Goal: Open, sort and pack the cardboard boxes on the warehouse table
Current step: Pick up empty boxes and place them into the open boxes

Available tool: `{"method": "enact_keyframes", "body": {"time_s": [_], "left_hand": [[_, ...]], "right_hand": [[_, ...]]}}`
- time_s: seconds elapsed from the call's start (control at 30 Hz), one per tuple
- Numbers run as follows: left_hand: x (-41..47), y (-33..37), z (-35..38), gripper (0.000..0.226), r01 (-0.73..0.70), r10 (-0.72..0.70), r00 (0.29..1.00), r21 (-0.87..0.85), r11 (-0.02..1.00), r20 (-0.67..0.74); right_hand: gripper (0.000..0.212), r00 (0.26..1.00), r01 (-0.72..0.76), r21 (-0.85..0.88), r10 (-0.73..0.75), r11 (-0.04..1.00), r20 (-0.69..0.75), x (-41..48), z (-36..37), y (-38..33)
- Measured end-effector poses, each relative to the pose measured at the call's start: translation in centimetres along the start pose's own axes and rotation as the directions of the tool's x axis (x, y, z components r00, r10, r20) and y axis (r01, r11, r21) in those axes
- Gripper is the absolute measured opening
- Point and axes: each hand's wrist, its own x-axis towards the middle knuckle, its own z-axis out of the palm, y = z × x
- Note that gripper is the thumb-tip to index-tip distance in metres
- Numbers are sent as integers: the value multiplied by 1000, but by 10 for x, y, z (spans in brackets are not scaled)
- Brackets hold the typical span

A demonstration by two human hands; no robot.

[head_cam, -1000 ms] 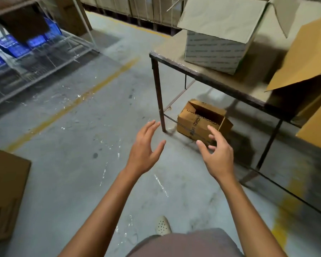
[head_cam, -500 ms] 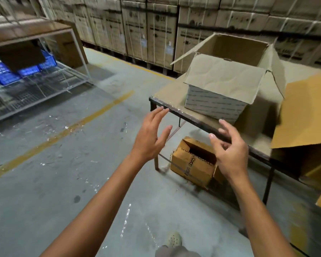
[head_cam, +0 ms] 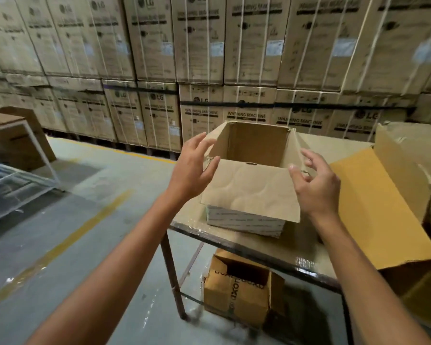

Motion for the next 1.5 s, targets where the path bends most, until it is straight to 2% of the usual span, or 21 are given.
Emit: {"method": "enact_keyframes", "body": {"time_s": [0.17, 0.27, 0.33, 0.4, 0.47, 0.53, 0.57, 0.63, 0.7, 0.77, 0.97, 1.1, 1.23, 1.33, 1.5], "left_hand": [[83, -26, 33, 46, 92, -94, 989, 25, 995, 113], [127, -44, 64, 62, 288, -300, 923, 84, 954, 240], [140, -64, 89, 73, 416, -441, 840, 148, 897, 315], [138, -80, 107, 74, 504, -512, 775, 128, 854, 369], [133, -86, 114, 66, 576, -534, 764, -11, 817, 362], [128, -90, 118, 75, 629, -558, 760, -160, 761, 334], [126, -93, 120, 74, 655, -577, 751, -245, 715, 321], [119, -100, 126, 52, 657, -580, 753, -410, 633, 311], [112, -106, 127, 37, 629, -544, 772, -517, 581, 327], [106, -111, 126, 40, 607, -516, 787, -576, 548, 339], [102, -123, 130, 57, 594, -478, 798, -615, 519, 367], [100, -117, 128, 55, 552, -440, 823, -688, 471, 359], [93, -118, 125, 61, 527, -404, 842, -704, 475, 358], [76, -115, 115, 69, 512, -389, 852, -709, 484, 350], [24, -104, 87, 71, 532, -394, 844, -668, 521, 364]], "right_hand": [[40, 997, -47, -192, 34, 980, -71, 57, 18, 20], [44, 977, -209, -318, 213, 925, -21, 92, 37, 37], [55, 908, -379, -383, 419, 842, 23, 104, 51, 60], [65, 773, -580, -375, 634, 723, 25, 103, 66, 90], [68, 636, -755, -154, 769, 637, 60, 93, 79, 122], [72, 580, -814, 37, 809, 579, 98, 87, 94, 165], [74, 565, -825, 79, 818, 559, 109, 87, 99, 186], [71, 550, -834, 110, 829, 541, 99, 85, 101, 200], [66, 542, -837, 151, 834, 526, 103, 80, 98, 177], [65, 531, -838, 207, 842, 506, 92, 77, 97, 150], [44, 513, -817, 326, 857, 475, 37, 60, 99, 143], [31, 537, -785, 322, 840, 530, -74, 47, 96, 136], [30, 563, -758, 328, 819, 564, -108, 36, 95, 117], [22, 549, -770, 342, 832, 539, -74, 23, 90, 98], [24, 469, -856, 265, 883, 445, 31, -16, 65, 84]]}}
